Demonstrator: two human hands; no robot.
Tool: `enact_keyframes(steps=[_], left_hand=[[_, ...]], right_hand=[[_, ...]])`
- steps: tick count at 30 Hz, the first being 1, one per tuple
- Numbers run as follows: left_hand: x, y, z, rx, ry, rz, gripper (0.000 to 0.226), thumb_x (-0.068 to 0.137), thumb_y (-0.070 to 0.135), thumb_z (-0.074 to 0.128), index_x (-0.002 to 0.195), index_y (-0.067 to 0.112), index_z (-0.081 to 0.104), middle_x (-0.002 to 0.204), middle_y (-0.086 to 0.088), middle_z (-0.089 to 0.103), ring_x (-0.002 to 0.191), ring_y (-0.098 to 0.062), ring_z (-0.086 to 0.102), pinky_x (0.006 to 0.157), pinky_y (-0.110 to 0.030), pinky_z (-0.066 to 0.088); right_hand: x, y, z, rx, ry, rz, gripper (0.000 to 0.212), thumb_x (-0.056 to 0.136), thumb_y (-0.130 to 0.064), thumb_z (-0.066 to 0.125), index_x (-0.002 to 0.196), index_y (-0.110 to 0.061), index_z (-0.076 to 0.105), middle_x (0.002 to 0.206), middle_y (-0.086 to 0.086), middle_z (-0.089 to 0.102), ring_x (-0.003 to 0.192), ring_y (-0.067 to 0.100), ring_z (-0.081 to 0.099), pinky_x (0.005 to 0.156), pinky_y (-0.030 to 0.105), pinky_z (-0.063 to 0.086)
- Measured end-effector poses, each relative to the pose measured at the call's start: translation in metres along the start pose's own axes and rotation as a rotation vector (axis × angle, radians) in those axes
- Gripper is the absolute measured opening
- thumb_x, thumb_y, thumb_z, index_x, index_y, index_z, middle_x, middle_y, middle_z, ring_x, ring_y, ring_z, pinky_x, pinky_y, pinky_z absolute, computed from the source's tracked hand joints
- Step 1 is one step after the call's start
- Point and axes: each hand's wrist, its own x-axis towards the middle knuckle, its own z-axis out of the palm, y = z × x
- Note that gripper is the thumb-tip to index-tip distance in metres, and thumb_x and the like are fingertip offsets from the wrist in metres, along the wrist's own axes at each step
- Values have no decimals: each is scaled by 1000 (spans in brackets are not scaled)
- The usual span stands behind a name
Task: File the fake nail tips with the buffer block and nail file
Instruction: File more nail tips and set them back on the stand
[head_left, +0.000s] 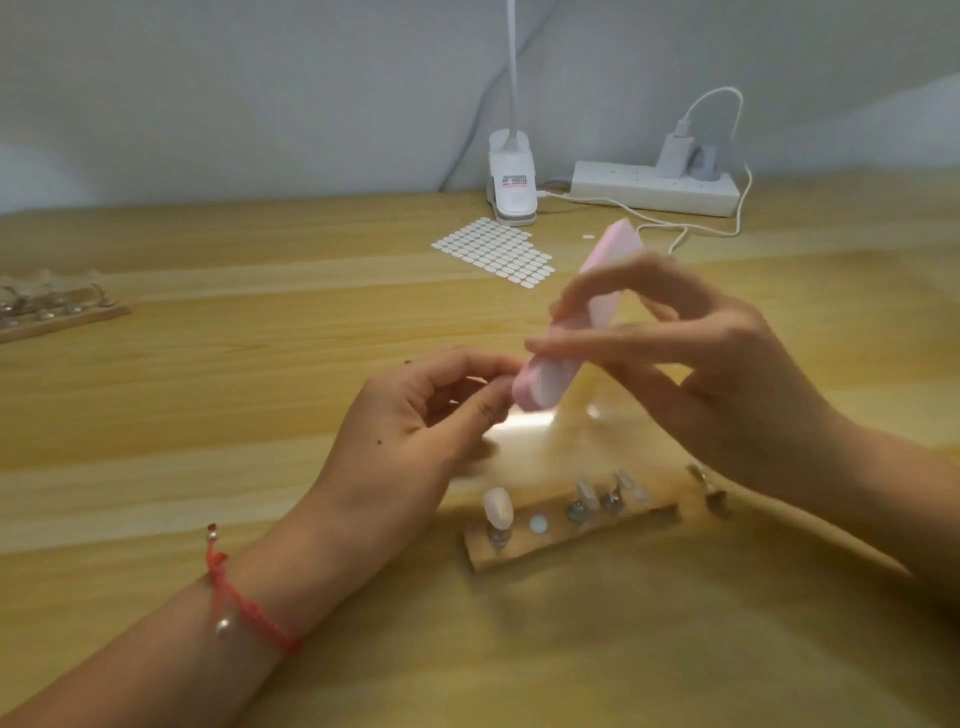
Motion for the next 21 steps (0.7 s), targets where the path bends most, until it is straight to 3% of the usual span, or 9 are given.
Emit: enact_keyframes(steps=[2, 6, 10, 13, 15, 18, 21], left_hand=[[0, 0, 0, 34, -5, 7, 17, 82, 27, 63, 95, 24, 75, 90, 2, 74, 80, -6, 64, 67, -17, 51], [0, 0, -1, 42, 2, 16, 21, 83, 25, 61, 98, 18, 73, 89, 4, 75, 81, -2, 67, 68, -15, 50], [-1, 2, 0, 37, 20, 4, 18, 79, 27, 61, 91, 22, 73, 85, 5, 74, 77, 1, 63, 64, -13, 47], [-1, 2, 0, 38, 20, 3, 26, 78, 27, 61, 97, 14, 73, 90, -11, 74, 81, -12, 63, 70, -27, 49], [0, 1, -1, 21, 36, -6, 25, 76, 28, 61, 95, 15, 73, 86, -8, 75, 77, -7, 63, 68, -21, 49], [1, 1, 0, 40, 43, -4, 19, 78, 26, 63, 91, 18, 75, 80, 0, 73, 72, -3, 60, 63, -14, 45], [1, 1, -2, 10, 35, -6, 30, 77, 26, 61, 98, 9, 73, 92, -7, 75, 86, -14, 68, 74, -21, 51]], right_hand=[[-1, 2, -2, 7, 20, 63, 38, 91, 12, 60, 122, -10, 63, 111, 15, 61, 109, 31, 59, 94, 48, 47], [-5, -14, 9, 4, -49, -83, 46, 84, 20, 57, 115, -12, 70, 111, 15, 61, 106, 29, 57, 96, 32, 44], [0, 2, -2, -6, 32, 91, 38, 91, 13, 60, 122, -9, 63, 111, 15, 61, 107, 29, 59, 94, 45, 48], [-7, -16, 12, 5, -15, -59, 44, 88, 18, 54, 115, -13, 71, 112, 14, 61, 107, 29, 58, 98, 35, 44], [-4, -13, 11, 5, -25, -80, 43, 89, 17, 54, 116, -12, 70, 111, 15, 61, 106, 29, 58, 97, 36, 45], [1, 2, 2, -1, 34, 78, 42, 88, 16, 61, 121, -9, 63, 111, 17, 62, 107, 32, 59, 91, 48, 49], [-8, -16, 15, -34, -24, -90, 51, 84, 22, 57, 117, -14, 70, 113, 16, 62, 110, 31, 56, 102, 44, 44]])
